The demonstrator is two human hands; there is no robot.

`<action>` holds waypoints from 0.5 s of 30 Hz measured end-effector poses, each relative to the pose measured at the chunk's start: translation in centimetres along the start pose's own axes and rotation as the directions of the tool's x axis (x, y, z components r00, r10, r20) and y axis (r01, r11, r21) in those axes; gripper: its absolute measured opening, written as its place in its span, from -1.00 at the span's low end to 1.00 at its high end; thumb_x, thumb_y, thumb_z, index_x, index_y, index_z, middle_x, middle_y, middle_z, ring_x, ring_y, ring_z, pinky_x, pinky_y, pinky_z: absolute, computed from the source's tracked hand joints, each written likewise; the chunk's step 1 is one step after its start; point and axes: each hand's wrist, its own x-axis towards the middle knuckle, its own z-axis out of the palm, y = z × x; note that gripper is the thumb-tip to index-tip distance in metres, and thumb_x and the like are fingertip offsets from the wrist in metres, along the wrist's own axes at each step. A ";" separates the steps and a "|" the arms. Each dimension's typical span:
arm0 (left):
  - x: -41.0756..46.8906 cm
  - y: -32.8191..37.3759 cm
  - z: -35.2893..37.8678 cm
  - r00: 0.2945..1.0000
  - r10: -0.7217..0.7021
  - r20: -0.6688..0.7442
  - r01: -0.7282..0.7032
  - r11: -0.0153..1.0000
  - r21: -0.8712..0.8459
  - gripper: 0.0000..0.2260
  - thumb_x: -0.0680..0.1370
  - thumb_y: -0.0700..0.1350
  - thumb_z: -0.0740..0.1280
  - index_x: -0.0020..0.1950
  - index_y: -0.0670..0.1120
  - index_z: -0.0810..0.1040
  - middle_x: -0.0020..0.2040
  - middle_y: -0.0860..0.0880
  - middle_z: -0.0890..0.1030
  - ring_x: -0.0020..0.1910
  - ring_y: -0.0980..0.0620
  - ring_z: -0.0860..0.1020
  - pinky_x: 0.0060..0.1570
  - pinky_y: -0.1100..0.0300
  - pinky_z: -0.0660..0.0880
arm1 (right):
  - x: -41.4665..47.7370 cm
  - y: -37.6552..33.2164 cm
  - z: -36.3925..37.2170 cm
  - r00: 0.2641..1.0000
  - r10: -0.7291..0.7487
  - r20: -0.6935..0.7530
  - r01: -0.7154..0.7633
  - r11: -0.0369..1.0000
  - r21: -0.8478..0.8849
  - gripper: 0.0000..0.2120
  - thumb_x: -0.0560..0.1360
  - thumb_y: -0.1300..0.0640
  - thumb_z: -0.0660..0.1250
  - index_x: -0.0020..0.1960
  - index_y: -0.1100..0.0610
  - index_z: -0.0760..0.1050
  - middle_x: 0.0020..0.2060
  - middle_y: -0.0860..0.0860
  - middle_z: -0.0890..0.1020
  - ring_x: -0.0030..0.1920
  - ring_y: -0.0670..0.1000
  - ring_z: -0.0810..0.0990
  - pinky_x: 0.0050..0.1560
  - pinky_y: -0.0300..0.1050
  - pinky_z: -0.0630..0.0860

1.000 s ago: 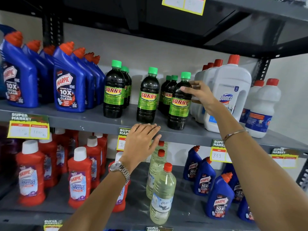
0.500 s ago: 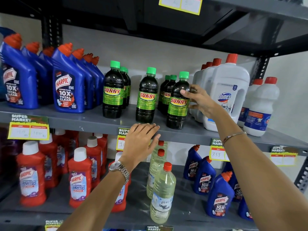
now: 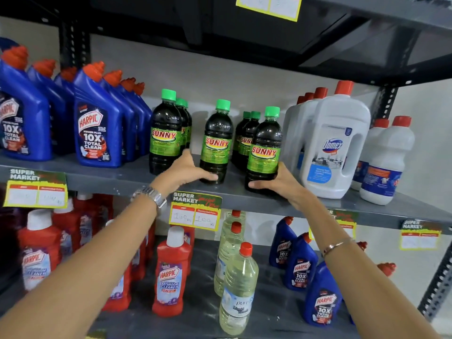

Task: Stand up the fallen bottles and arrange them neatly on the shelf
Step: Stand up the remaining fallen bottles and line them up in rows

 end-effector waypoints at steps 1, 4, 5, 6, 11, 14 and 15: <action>0.5 -0.1 -0.2 0.992 -0.004 0.124 0.001 1.000 0.022 -0.08 0.31 -0.09 0.56 0.49 -0.15 0.05 0.46 -0.12 0.28 0.34 -0.03 0.32 0.28 0.08 0.27 | 0.2 0.1 0.0 1.000 0.005 -0.005 -0.005 1.000 -0.006 -0.13 0.17 0.14 0.61 0.36 0.16 0.26 0.22 0.08 0.53 0.24 0.02 0.49 0.34 0.02 0.38; 1.7 -0.9 0.0 0.977 0.069 0.201 -0.076 0.997 0.026 -0.25 0.30 -0.13 0.56 0.39 -0.10 0.27 0.34 -0.09 0.44 0.20 0.04 0.41 0.22 0.16 0.31 | 0.5 0.4 -0.2 1.000 0.010 0.008 -0.010 1.000 -0.019 -0.14 0.15 0.11 0.61 0.35 0.15 0.28 0.20 0.07 0.55 0.22 0.02 0.50 0.32 0.01 0.39; 2.1 -1.0 0.2 0.980 0.085 0.181 -0.091 0.996 0.024 -0.28 0.29 -0.12 0.57 0.37 -0.09 0.31 0.32 -0.08 0.47 0.20 0.03 0.43 0.23 0.16 0.32 | 0.6 0.4 -0.3 1.000 0.015 0.019 -0.014 1.000 -0.012 -0.15 0.16 0.12 0.61 0.34 0.14 0.29 0.20 0.06 0.56 0.22 0.01 0.51 0.32 -0.01 0.39; 2.3 -1.2 0.3 0.982 0.101 0.157 -0.107 0.994 0.029 -0.29 0.29 -0.10 0.57 0.36 -0.09 0.34 0.31 -0.08 0.48 0.21 0.01 0.44 0.24 0.14 0.33 | 0.8 0.5 -0.3 0.999 0.019 0.031 -0.019 1.000 -0.001 -0.18 0.17 0.13 0.60 0.33 0.13 0.31 0.18 0.05 0.57 0.20 0.00 0.51 0.30 -0.04 0.39; 3.4 -1.2 1.2 0.988 0.119 0.102 -0.128 0.989 0.081 -0.23 0.26 -0.03 0.58 0.39 -0.08 0.33 0.32 -0.07 0.47 0.27 -0.03 0.43 0.28 0.12 0.33 | 2.0 0.6 -0.3 0.997 0.012 0.071 -0.015 0.999 0.043 -0.34 0.21 0.21 0.57 0.26 0.10 0.41 0.10 0.01 0.61 0.13 -0.04 0.55 0.05 -0.27 0.43; 4.1 -1.0 1.8 0.990 0.109 0.095 -0.114 0.992 0.054 -0.24 0.26 -0.05 0.59 0.38 -0.09 0.33 0.32 -0.09 0.48 0.27 -0.03 0.43 0.31 0.07 0.33 | 2.9 0.8 -0.2 0.998 0.036 0.051 -0.039 0.997 0.060 -0.32 0.22 0.25 0.56 0.28 0.15 0.38 0.15 0.06 0.59 0.16 0.00 0.53 0.16 -0.17 0.41; 4.3 -1.1 1.9 0.990 0.104 0.090 -0.108 0.994 0.036 -0.25 0.26 -0.07 0.59 0.38 -0.09 0.34 0.31 -0.09 0.48 0.26 -0.03 0.44 0.31 0.08 0.34 | 3.1 0.9 -0.2 0.998 0.039 0.049 -0.042 0.997 0.060 -0.35 0.23 0.26 0.56 0.25 0.14 0.39 0.15 0.07 0.59 0.14 0.00 0.53 0.16 -0.18 0.40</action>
